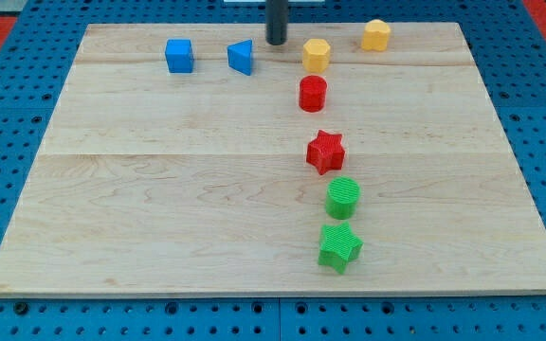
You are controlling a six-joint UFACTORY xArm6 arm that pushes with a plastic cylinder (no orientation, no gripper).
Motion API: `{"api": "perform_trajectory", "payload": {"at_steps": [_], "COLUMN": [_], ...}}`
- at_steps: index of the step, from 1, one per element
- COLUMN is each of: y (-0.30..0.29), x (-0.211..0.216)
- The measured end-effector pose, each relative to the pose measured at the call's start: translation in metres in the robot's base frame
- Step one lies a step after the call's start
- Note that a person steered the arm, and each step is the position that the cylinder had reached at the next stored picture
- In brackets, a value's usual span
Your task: Slide the yellow hexagon slightly right
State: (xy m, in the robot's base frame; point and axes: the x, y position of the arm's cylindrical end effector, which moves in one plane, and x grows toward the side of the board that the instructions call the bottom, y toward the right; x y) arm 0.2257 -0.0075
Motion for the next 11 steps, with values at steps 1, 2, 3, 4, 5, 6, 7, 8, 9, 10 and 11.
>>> {"api": "perform_trajectory", "payload": {"at_steps": [1,2,3,4,5,6,7,8,9,10,11], "y": [0.011,0.025,0.019,0.029,0.038,0.053,0.071,0.085,0.104,0.123,0.098], "x": [0.012,0.013,0.031,0.038,0.033,0.033,0.033,0.033,0.034,0.034,0.026]}}
